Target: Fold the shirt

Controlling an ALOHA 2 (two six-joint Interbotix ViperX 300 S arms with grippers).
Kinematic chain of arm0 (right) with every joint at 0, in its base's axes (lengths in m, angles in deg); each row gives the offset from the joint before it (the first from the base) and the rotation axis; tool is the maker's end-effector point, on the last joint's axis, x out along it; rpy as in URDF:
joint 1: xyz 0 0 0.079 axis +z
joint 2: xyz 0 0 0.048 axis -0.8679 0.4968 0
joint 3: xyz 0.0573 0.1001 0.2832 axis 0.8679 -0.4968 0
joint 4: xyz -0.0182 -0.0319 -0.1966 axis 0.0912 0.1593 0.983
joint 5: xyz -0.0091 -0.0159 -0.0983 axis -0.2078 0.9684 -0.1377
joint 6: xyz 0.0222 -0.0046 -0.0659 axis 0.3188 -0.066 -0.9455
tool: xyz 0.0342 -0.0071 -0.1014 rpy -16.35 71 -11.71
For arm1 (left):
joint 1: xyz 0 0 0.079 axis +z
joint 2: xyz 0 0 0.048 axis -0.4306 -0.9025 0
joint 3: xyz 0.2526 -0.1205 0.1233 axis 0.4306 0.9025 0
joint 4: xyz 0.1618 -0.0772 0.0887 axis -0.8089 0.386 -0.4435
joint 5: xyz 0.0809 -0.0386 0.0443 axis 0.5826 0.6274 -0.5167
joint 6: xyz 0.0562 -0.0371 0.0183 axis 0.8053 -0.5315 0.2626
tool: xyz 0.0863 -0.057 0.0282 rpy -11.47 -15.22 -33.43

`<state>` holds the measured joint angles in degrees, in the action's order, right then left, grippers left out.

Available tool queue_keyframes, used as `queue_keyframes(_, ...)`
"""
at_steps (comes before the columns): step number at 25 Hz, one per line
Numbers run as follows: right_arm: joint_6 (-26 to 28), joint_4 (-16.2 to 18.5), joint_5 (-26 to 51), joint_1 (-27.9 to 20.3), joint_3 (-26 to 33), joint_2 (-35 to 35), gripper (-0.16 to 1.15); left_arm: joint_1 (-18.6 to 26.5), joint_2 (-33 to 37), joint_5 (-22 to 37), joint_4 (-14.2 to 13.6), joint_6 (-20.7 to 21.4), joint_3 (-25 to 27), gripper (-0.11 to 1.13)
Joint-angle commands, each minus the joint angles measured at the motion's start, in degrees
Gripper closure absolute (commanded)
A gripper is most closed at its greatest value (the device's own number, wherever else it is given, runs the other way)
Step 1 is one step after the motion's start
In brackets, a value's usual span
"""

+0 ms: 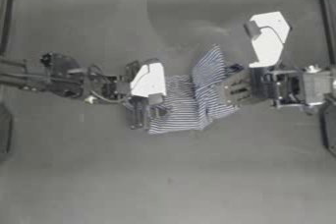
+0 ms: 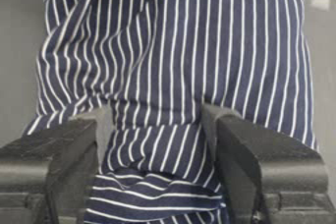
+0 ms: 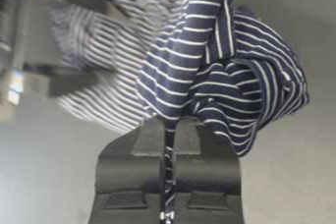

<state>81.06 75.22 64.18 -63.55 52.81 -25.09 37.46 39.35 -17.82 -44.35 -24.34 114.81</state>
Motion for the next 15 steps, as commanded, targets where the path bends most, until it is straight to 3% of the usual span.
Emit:
queue_keyframes(1,-0.79,-0.97,1.05,0.18,3.69,1.85,0.93,-0.09,0.0,0.26,-0.18,0.09,-1.41,0.12)
queue_keyframes(9,-4.57,-2.64,3.6,0.09,11.6,8.96,0.93,-0.18,1.14,0.0,-0.18,0.09,-1.23,0.12)
queue_keyframes(15,-6.06,-4.13,5.1,0.09,13.97,12.13,0.93,-0.18,5.36,0.44,-0.26,0.26,-0.09,0.12)
